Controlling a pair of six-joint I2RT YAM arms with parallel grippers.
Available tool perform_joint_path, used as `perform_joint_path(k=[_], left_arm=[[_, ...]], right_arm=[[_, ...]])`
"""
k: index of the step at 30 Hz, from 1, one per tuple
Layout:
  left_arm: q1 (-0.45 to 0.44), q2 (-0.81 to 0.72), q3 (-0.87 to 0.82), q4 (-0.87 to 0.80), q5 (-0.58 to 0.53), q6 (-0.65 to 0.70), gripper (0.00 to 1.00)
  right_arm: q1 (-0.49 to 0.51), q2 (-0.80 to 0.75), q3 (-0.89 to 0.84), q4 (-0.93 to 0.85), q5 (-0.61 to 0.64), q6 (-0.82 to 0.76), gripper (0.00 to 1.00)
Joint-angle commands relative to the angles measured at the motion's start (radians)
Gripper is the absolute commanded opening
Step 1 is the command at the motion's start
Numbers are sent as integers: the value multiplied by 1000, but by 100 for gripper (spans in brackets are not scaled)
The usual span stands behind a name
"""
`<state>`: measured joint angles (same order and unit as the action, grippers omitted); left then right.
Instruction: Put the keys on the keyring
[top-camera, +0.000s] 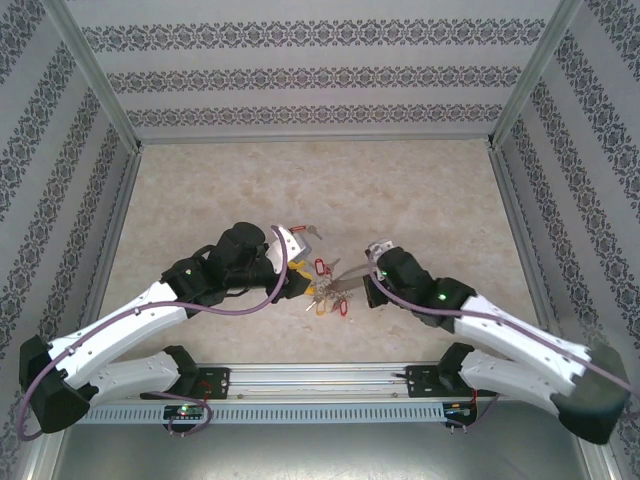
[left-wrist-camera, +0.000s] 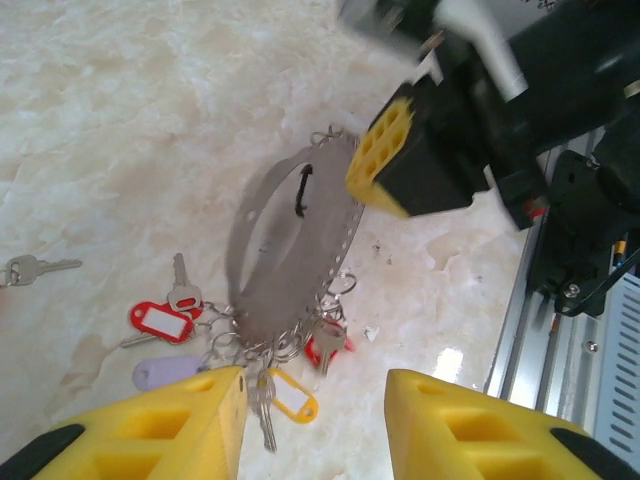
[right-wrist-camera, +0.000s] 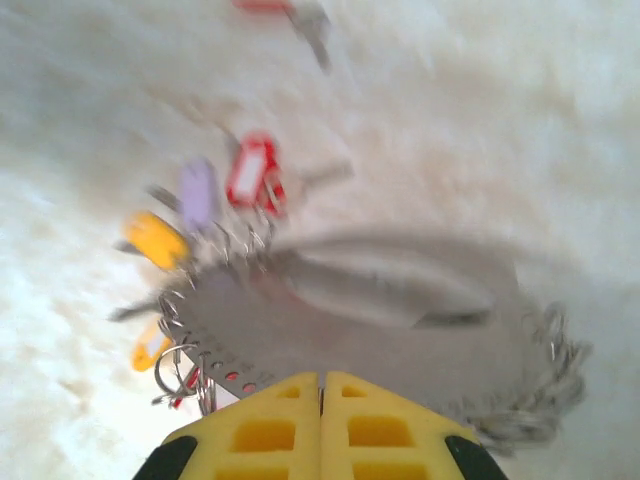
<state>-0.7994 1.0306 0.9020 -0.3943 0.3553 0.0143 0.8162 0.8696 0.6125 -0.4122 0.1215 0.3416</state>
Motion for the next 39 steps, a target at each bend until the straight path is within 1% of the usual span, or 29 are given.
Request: perform_joint_path(k=[1, 4, 6, 10, 13, 16, 21, 24, 28, 33, 39], left_arm=[[-12, -35, 64, -35, 51, 15, 36], [-12, -61, 89, -41, 96, 36, 33], [-12, -76, 101, -33, 140, 49, 33], [-12, -107, 96, 38, 253, 58, 32], [-13, -116, 97, 85, 314, 56, 30], [-12, -126, 94, 120, 352, 60, 25], [-12, -120, 94, 112, 324, 86, 25], [-12, -125, 76, 132, 268, 109, 29], [-12, -140, 43, 179, 220, 133, 35], [-12, -144, 23, 222, 200, 146, 42], [-12, -162, 8, 251, 198, 152, 42]], right_arm=[[15, -167, -34, 146, -100, -197, 0], [14, -260, -36, 232, -184, -247, 0], [10, -269, -17, 275, -260, -258, 0], [8, -208, 32, 382, -427, -255, 0], [8, -148, 74, 461, -539, -253, 0], [8, -104, 104, 526, -599, -254, 0], [-10, -53, 136, 644, -678, -229, 0], [-15, -26, 151, 680, -726, -212, 0], [-19, -17, 151, 710, -754, -188, 0], [-20, 0, 159, 742, -816, -152, 0], [-25, 27, 170, 763, -863, -126, 0]])
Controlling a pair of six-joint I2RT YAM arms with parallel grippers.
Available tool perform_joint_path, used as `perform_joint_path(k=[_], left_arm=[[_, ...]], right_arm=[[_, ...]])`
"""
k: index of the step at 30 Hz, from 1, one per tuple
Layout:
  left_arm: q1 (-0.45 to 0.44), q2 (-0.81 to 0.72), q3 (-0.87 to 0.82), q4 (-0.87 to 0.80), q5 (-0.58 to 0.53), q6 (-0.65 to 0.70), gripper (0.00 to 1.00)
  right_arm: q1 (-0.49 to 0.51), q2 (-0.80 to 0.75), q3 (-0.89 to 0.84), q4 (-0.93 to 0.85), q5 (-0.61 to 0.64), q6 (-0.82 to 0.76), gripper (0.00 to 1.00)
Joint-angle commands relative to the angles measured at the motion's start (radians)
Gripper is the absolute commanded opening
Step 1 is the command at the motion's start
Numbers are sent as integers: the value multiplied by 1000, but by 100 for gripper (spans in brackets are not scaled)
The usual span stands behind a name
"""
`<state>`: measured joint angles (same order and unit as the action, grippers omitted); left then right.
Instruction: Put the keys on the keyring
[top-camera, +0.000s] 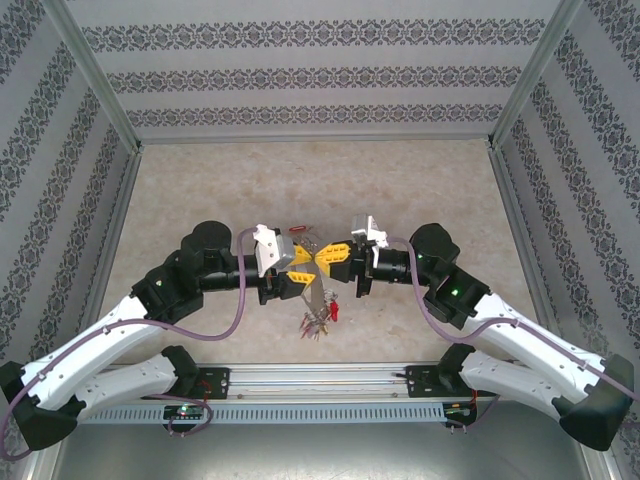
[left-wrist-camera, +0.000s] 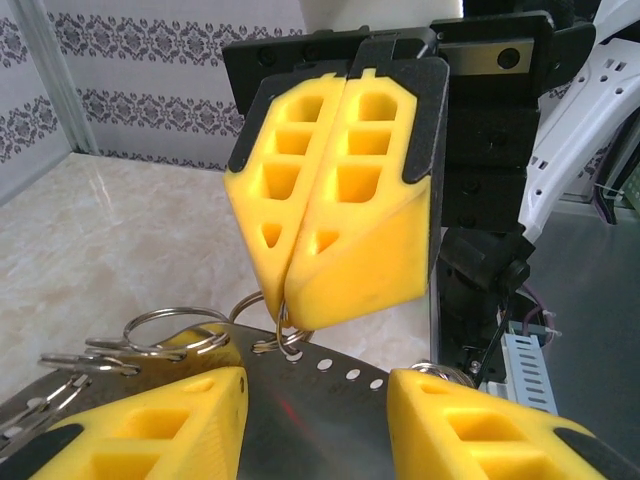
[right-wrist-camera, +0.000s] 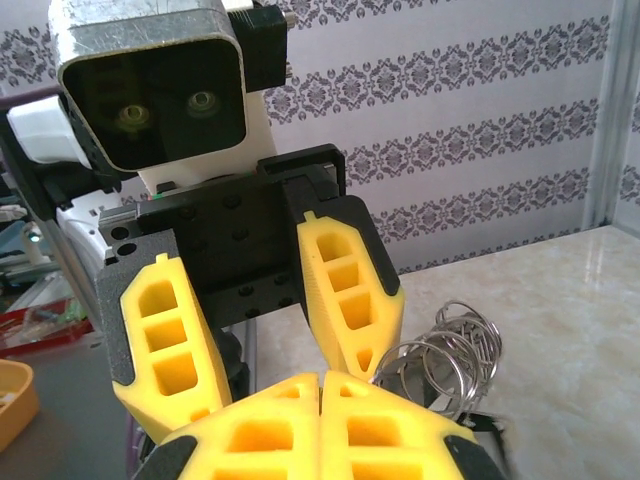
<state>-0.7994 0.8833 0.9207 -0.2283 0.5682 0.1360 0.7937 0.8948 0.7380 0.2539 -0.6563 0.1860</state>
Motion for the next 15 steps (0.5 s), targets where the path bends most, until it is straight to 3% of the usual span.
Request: perform_joint_path(k=[1, 10, 15], left_arm=[[-12, -15, -11, 88, -12, 29, 41], [-12, -9, -19, 135, 38, -3, 26], [-12, -13, -16, 144, 44, -7, 26]], right_arm=[[-2, 8, 46, 103, -93, 34, 0], [1, 36, 54, 119, -128, 55, 0], [1, 44, 57, 103, -116, 46, 0]])
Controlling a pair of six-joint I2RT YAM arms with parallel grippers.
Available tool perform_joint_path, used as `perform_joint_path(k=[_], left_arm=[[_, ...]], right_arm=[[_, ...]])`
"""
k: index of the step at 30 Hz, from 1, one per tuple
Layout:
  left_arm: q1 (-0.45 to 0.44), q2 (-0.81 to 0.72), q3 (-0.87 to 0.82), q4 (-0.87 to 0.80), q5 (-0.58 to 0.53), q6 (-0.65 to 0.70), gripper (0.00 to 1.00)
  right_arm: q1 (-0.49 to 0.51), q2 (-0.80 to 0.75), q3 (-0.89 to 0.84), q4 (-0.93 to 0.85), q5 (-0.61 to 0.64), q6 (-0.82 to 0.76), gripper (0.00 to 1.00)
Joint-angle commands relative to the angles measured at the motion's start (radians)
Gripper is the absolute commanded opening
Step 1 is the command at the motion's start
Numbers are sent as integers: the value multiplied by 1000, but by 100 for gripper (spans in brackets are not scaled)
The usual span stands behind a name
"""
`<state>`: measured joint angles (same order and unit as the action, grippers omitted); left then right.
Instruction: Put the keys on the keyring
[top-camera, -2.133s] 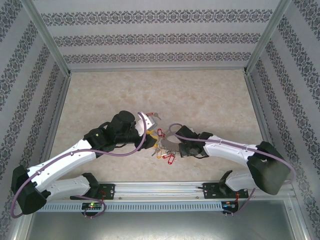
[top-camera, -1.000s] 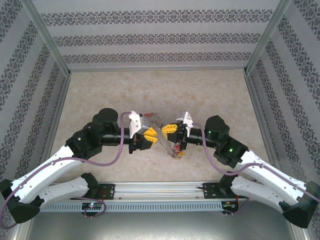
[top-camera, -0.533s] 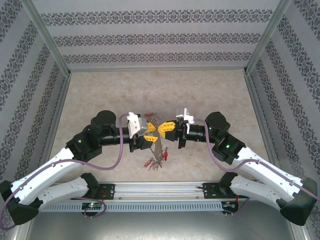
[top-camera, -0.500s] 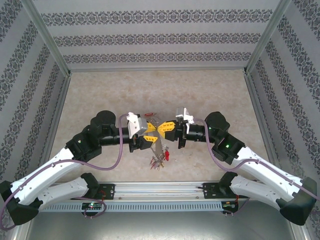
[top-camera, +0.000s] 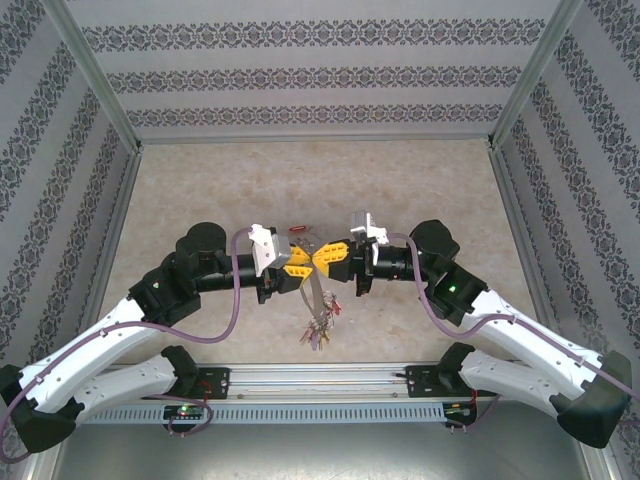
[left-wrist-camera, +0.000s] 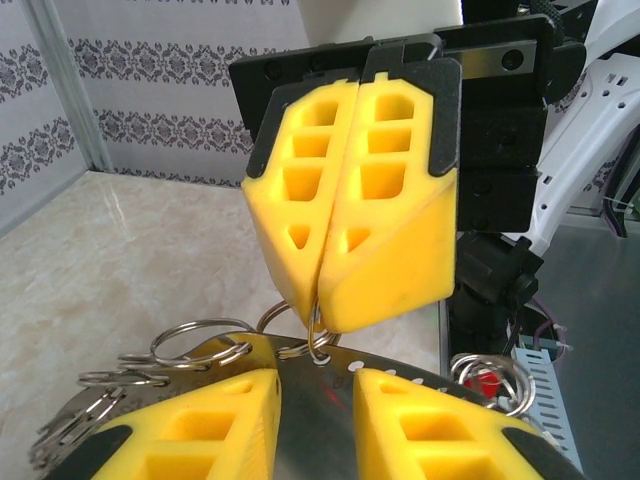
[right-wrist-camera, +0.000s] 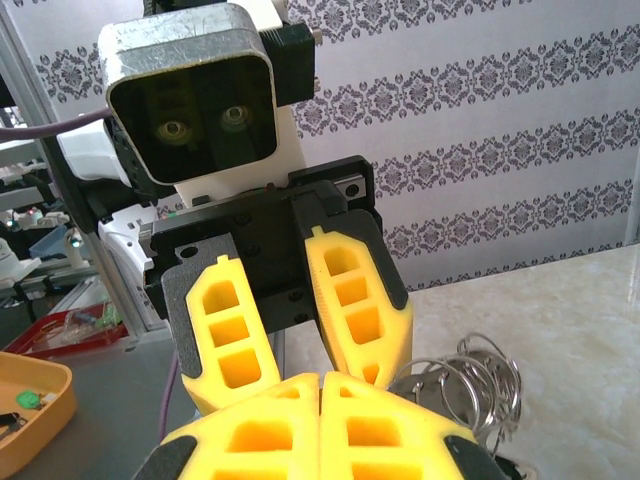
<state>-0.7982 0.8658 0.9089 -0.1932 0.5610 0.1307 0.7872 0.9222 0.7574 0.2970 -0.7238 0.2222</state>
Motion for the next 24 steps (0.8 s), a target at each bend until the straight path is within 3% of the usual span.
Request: perform_joint_path(k=[1, 11, 24], left_arm=[[-13, 1, -5, 110, 50, -2, 26], [-13, 5, 2, 111, 67, -13, 16], [-13, 25, 21, 92, 100, -14, 22]], right_arm=[[9, 18, 39, 49, -42, 5, 0], [16, 29, 42, -3, -2, -29, 0], [9, 36, 22, -23, 84, -35, 0]])
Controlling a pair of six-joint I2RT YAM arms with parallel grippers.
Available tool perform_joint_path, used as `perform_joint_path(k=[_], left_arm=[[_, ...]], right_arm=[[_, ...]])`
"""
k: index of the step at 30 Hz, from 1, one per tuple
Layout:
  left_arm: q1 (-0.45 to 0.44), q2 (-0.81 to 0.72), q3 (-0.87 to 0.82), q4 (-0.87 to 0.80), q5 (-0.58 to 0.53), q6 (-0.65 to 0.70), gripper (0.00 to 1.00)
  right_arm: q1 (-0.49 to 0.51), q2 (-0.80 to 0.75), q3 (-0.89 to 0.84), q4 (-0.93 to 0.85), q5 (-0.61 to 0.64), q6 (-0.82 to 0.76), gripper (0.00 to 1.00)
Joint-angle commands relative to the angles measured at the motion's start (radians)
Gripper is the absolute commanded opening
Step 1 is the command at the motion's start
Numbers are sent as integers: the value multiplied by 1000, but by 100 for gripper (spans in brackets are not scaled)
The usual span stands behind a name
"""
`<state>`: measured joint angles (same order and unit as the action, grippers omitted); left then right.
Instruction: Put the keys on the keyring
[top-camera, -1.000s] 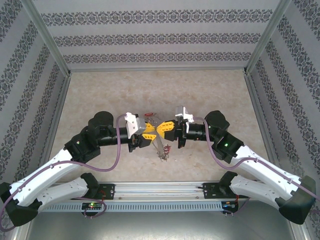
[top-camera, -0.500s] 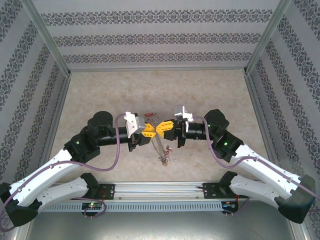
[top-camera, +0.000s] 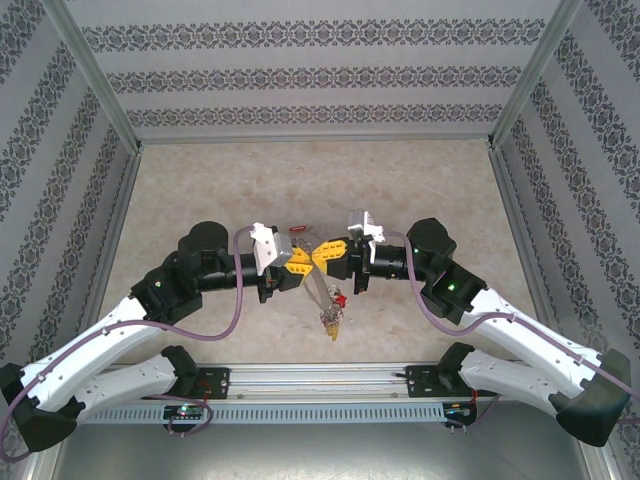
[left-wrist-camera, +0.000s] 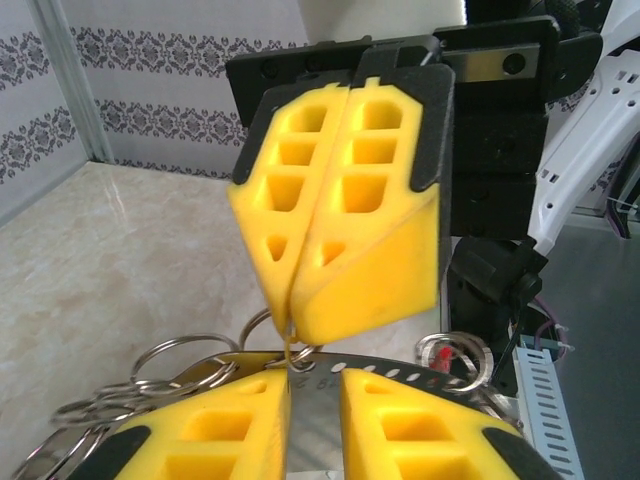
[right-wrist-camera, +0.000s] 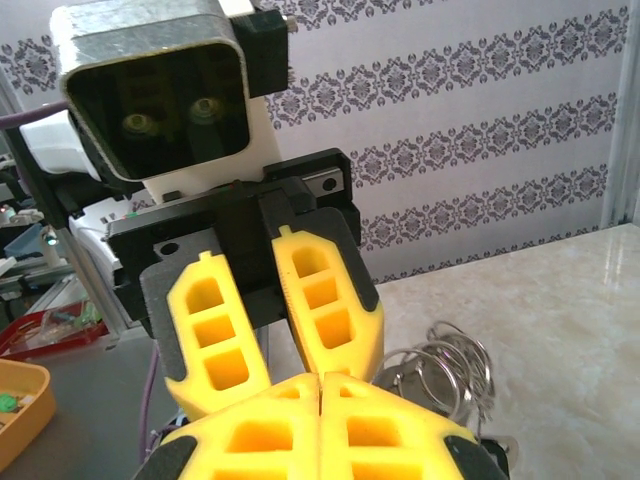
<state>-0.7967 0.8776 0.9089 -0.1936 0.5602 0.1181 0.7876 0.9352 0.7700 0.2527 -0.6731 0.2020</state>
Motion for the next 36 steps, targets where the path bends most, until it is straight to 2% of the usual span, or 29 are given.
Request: perform_joint_path(k=[1, 8, 16, 26, 36], left_arm=[[-16, 19, 22, 92, 102, 0, 22], [-15, 24, 20, 118, 89, -8, 23], [-15, 8, 14, 139, 69, -12, 23], [-16, 12, 1, 151, 69, -14, 21], [-15, 17, -1, 145, 75, -8, 15]], right_arm=[[10, 23, 4, 32, 33, -9, 0], [10, 35, -11, 58, -8, 4, 0], [14, 54, -64, 140, -117, 60, 0], [14, 83, -60, 103, -229, 59, 0], [15, 126, -47, 95, -243, 49, 0]])
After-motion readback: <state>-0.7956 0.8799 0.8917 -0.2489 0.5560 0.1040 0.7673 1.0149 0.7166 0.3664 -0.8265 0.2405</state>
